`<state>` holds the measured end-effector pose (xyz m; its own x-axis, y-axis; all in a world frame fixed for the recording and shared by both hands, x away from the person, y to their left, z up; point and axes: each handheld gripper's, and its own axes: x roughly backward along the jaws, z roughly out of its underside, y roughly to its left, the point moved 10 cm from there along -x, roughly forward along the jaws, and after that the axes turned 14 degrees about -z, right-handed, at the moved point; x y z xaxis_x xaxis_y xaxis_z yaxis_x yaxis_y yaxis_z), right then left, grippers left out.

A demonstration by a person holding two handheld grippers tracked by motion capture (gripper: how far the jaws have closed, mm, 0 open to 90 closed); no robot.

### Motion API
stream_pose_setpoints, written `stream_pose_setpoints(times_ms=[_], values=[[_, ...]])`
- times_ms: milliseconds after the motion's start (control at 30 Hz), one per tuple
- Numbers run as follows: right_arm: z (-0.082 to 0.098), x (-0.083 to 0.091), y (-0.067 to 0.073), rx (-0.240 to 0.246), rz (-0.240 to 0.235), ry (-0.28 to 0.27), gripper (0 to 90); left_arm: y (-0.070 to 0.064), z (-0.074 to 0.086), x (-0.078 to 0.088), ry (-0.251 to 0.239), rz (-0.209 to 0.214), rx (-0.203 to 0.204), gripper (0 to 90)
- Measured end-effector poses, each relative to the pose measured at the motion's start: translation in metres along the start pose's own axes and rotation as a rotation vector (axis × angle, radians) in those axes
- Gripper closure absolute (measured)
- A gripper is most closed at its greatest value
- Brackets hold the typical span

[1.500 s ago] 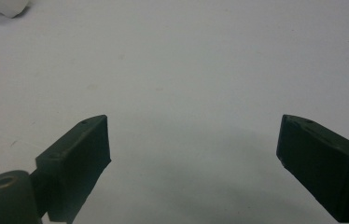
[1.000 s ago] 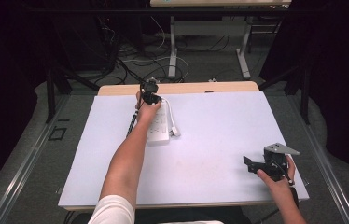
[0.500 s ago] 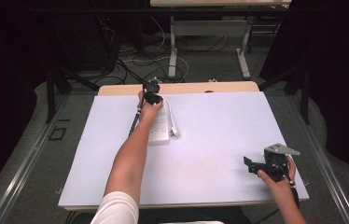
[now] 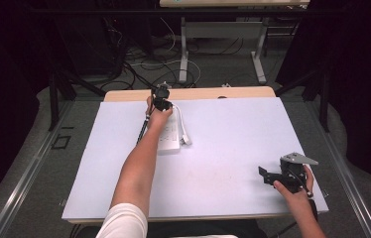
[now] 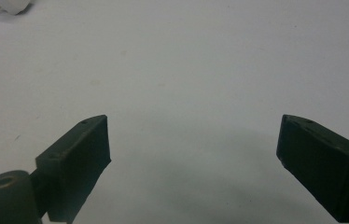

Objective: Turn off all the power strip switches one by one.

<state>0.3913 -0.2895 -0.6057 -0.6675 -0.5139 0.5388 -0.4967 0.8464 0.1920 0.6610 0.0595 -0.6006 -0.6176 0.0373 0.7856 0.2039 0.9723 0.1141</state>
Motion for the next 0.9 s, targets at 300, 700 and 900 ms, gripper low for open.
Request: stream_pose_setpoints(times_ms=[300, 700, 900], values=[[-0.0008, 0.0002, 0.0009, -0.006, -0.001, -0.004, 8.9, 0.0021, 0.0009, -0.002, 0.012, -0.002, -0.015, 90.0], [-0.0007, 0.0019, 0.0012, -0.001, 0.002, -0.001, 8.8, 0.0008, 0.0012, 0.0018, 0.007, 0.012, 0.01, 90.0], [-0.0017, 0.0015, 0.0021, -0.009, 0.0, -0.003, 8.8, 0.0013, 0.0071, 0.0051, 0.016, 0.016, 0.011, 90.0]])
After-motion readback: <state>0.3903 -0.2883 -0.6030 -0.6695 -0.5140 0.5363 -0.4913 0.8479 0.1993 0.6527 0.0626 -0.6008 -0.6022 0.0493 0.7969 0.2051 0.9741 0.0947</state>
